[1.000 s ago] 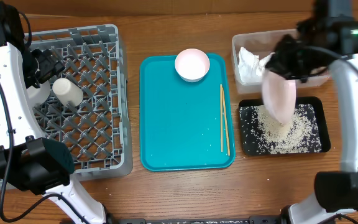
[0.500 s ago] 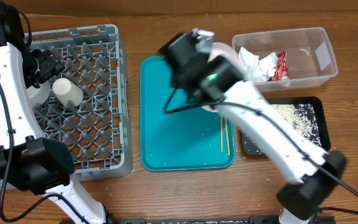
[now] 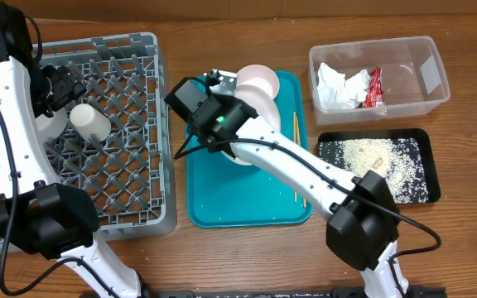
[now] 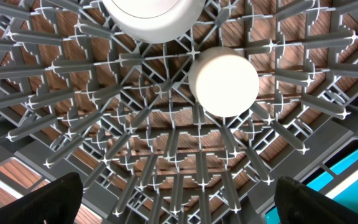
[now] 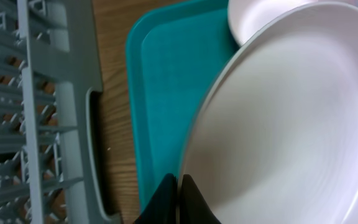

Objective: Sort waste into correct bins and load items into the dishwasher
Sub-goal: 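Carry the plate left with the right gripper and set it on the teal tray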

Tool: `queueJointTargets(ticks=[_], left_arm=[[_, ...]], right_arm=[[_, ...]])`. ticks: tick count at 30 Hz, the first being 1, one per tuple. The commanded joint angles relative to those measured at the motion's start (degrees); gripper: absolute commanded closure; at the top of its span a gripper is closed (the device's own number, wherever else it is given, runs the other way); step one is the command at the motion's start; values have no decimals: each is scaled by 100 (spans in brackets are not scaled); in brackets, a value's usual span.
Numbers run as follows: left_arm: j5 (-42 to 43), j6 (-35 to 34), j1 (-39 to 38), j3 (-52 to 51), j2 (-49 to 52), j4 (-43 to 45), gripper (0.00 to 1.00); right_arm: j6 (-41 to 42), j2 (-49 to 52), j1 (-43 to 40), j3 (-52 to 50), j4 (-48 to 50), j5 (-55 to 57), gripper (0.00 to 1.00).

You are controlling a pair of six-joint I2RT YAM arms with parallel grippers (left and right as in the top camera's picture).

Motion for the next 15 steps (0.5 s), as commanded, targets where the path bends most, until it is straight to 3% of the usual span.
queueJointTargets(ticks=[1,15], left_arm=[[-92,-52,-17,-20,-151,-11,0],[-92,-52,-20,-20,-151,-11,0]], right_arm=[[103,37,24,9,52,-234,96],[96,55,24,9,-236,-986,87]])
